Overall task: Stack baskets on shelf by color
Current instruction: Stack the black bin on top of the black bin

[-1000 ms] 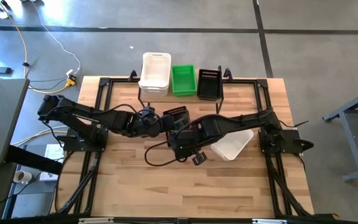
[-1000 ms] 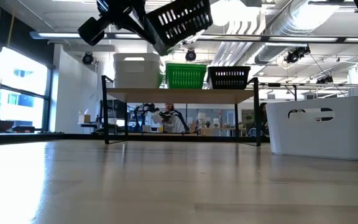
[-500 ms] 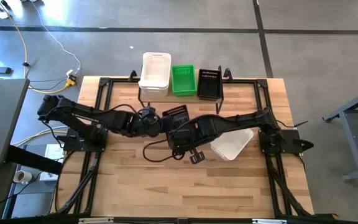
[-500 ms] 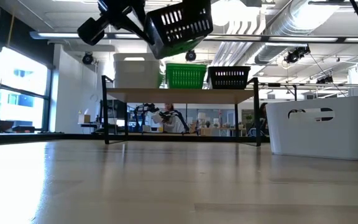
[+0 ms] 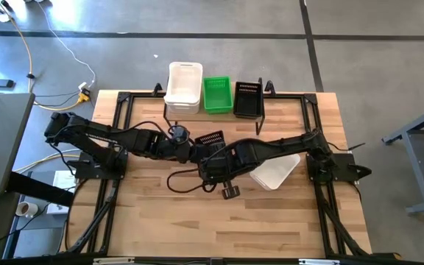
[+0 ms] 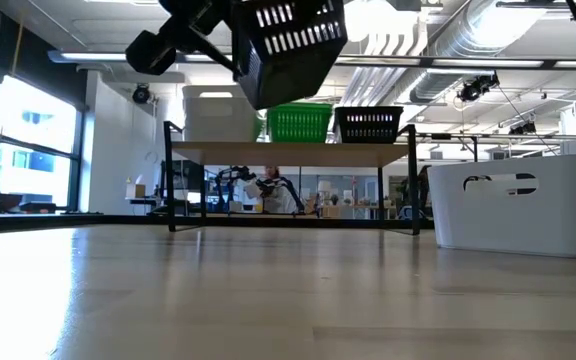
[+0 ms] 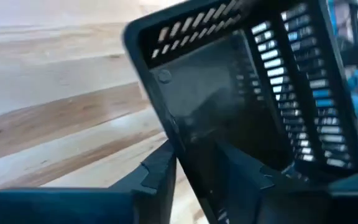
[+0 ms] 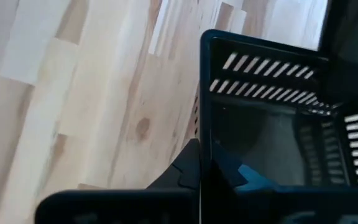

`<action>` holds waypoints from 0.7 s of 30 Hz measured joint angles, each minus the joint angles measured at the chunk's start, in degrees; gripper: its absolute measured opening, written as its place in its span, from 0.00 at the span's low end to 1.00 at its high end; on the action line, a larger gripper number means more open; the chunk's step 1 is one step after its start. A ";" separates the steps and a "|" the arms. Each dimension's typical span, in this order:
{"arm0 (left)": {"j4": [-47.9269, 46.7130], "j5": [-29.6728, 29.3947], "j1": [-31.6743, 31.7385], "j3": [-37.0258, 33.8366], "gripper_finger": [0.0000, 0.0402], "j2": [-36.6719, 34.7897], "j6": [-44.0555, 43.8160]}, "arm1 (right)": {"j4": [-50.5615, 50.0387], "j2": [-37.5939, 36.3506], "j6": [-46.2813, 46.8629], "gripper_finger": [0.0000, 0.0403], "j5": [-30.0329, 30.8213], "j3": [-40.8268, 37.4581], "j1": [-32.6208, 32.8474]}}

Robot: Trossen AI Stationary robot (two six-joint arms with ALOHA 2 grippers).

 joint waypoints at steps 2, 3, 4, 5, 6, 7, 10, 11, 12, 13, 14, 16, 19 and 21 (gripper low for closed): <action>-0.01 1.35 0.39 0.00 0.28 0.00 2.86 | -0.33 0.00 2.34 0.00 -0.08 0.00 0.06; 0.00 1.79 0.58 0.00 0.30 0.00 4.27 | -0.67 0.00 3.52 0.00 -0.11 0.00 0.13; 0.00 2.30 0.74 0.00 0.31 0.00 5.90 | -1.18 0.00 4.84 0.00 -0.29 0.00 0.27; -0.05 2.64 0.88 0.00 0.32 0.00 7.43 | -1.74 0.00 6.26 0.00 -0.28 0.00 0.36; -0.13 2.94 1.10 0.00 0.33 0.00 8.66 | -2.38 0.00 7.79 0.00 -0.23 0.00 0.55; -0.13 3.23 1.19 0.00 0.33 0.00 9.84 | -3.03 0.00 9.34 0.00 -0.21 0.00 0.83; -0.15 4.01 1.53 0.00 0.33 0.00 13.45 | -4.74 0.00 13.59 0.00 -0.25 0.00 1.84; -0.15 4.05 1.53 0.00 0.33 0.00 14.56 | -5.19 0.00 14.79 0.00 -0.25 0.01 2.16; -0.13 4.04 1.53 0.00 0.33 -0.02 15.73 | -5.63 0.00 15.84 0.00 -0.25 0.02 2.48; -0.15 4.03 1.55 0.00 0.32 -0.02 16.84 | -6.03 0.00 16.78 0.00 -0.25 0.02 2.77; -0.17 4.01 1.55 0.00 0.32 -0.04 17.93 | -6.46 0.00 17.72 0.00 -0.24 0.02 3.08; -0.47 3.96 1.55 -0.04 0.32 -0.76 20.20 | -7.49 0.00 19.70 0.00 -0.23 0.02 3.56; -0.40 3.82 1.56 -0.04 0.32 -1.99 22.93 | -9.10 0.00 22.36 0.00 0.83 0.02 4.24; -0.48 3.60 1.73 -0.07 0.32 -3.03 24.76 | -10.03 -0.02 24.18 0.00 2.18 0.03 4.55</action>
